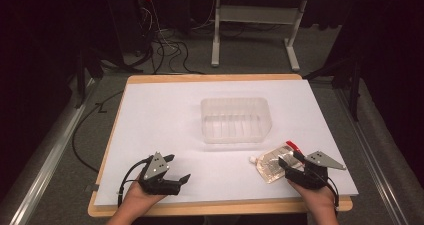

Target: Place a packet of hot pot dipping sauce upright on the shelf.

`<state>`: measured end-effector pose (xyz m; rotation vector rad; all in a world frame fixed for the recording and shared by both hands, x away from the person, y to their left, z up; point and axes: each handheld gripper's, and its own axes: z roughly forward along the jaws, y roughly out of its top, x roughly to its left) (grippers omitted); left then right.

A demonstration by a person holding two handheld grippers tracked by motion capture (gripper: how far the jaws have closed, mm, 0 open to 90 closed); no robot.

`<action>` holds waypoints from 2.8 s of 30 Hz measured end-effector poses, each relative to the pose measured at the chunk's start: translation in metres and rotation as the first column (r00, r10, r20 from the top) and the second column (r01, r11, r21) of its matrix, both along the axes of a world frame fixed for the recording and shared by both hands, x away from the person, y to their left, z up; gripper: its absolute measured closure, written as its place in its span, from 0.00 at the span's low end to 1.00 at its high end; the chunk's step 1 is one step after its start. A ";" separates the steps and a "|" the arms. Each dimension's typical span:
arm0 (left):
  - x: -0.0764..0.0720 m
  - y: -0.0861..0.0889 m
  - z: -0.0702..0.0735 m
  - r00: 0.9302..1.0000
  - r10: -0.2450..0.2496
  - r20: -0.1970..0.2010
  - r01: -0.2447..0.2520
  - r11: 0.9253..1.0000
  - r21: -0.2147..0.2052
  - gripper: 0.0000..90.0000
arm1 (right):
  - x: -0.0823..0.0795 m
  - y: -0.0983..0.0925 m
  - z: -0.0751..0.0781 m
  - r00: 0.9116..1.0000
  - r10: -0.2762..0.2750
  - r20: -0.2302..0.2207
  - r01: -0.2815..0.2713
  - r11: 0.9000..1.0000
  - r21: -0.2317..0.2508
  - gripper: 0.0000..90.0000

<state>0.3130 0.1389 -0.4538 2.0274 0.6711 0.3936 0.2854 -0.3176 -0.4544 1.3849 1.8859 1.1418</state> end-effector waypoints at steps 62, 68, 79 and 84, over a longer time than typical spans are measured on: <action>0.005 -0.009 0.003 1.000 -0.026 0.012 0.026 1.000 -0.004 0.19 | -0.008 0.052 -0.021 0.952 0.214 -0.221 -0.259 0.945 -0.198 0.42; 0.004 -0.010 0.002 0.999 -0.030 0.010 0.030 1.000 0.000 0.19 | -0.008 0.050 -0.022 0.950 0.222 -0.220 -0.265 0.946 -0.189 0.51; 0.004 -0.012 0.000 0.999 -0.035 0.001 0.035 0.999 0.011 0.19 | -0.005 0.043 -0.023 0.952 0.231 -0.202 -0.267 0.947 -0.177 0.71; 0.004 -0.013 -0.001 0.999 -0.034 -0.001 0.034 0.999 0.016 0.19 | -0.003 0.043 -0.022 0.952 0.229 -0.203 -0.267 0.946 -0.184 0.82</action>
